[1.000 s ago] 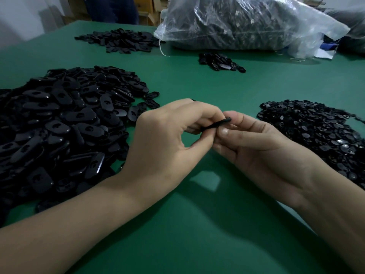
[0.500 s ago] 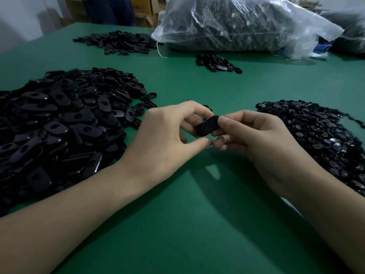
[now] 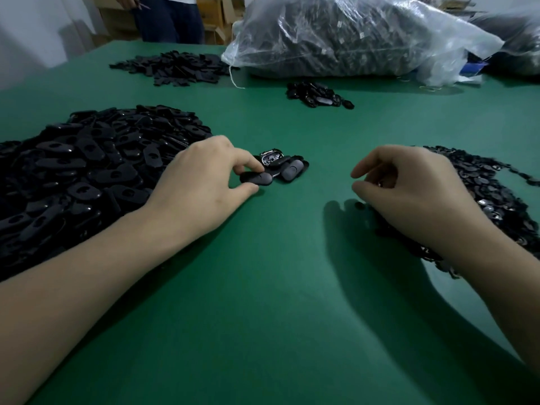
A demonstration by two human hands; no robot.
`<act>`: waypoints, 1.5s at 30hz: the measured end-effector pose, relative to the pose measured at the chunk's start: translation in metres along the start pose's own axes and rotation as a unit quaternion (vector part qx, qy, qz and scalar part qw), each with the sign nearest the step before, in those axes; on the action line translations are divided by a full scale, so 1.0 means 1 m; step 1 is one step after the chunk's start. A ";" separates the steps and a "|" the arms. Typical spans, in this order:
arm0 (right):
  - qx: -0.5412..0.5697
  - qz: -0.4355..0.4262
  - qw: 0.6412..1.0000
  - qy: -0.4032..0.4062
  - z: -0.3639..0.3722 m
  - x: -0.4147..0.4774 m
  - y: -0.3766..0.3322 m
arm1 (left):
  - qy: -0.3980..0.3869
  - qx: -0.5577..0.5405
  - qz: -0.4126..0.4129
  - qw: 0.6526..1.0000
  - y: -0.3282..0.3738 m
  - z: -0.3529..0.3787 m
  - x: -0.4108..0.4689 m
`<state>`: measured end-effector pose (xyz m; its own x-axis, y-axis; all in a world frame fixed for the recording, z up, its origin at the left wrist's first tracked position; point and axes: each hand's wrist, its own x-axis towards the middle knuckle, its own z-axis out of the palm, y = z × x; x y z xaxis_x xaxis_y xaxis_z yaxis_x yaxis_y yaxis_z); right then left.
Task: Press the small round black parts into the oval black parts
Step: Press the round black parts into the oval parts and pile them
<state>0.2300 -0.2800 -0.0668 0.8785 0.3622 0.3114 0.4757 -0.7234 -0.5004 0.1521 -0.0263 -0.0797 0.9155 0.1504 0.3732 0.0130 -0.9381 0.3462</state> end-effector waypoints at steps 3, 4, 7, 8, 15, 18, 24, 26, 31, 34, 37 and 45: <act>-0.059 0.004 0.997 -0.050 0.002 -0.002 -0.002 | 0.006 -0.012 -0.024 1.000 -0.004 0.001 0.004; -0.070 0.009 0.996 -0.062 0.003 -0.003 -0.003 | 0.007 -0.027 -0.033 0.999 -0.004 0.002 0.005; -0.081 0.016 0.993 -0.088 0.003 -0.005 -0.007 | -0.015 -0.085 -0.070 0.994 -0.001 0.003 0.007; -0.080 0.016 0.992 -0.091 0.002 -0.005 -0.008 | -0.024 -0.099 -0.081 0.992 -0.001 0.003 0.007; -0.079 -0.005 0.992 -0.093 -0.003 -0.003 -0.008 | -0.092 0.083 -0.055 0.991 -0.015 -0.030 0.022; -0.077 -0.020 0.993 -0.089 -0.003 -0.002 -0.007 | -0.147 0.167 -0.077 0.972 -0.030 -0.040 0.024; -0.022 -0.029 0.993 -0.108 -0.006 -0.002 -0.009 | -0.140 0.203 -0.052 0.968 -0.034 -0.040 0.023; -0.035 -0.040 0.993 -0.103 -0.007 -0.002 -0.009 | -0.132 0.219 -0.034 0.966 -0.034 -0.039 0.021; -0.053 -0.023 0.997 -0.053 -0.008 0.001 -0.005 | -0.101 0.238 -0.007 0.966 -0.035 -0.041 0.022; -0.063 -0.005 0.997 -0.033 -0.008 0.002 -0.003 | -0.101 0.231 0.002 0.968 -0.032 -0.043 0.021; -0.081 0.001 0.996 -0.043 -0.011 0.003 -0.002 | -0.113 0.214 0.012 0.970 -0.030 -0.046 0.021; -0.115 -0.050 0.989 -0.075 0.000 0.000 -0.003 | -0.126 -0.019 0.061 0.990 -0.004 -0.049 0.018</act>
<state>0.2287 -0.2777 -0.0647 0.8324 0.5092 0.2188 0.5531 -0.7882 -0.2699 0.1484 -0.0044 -0.0321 0.9805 -0.0507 0.1898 -0.1151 -0.9311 0.3461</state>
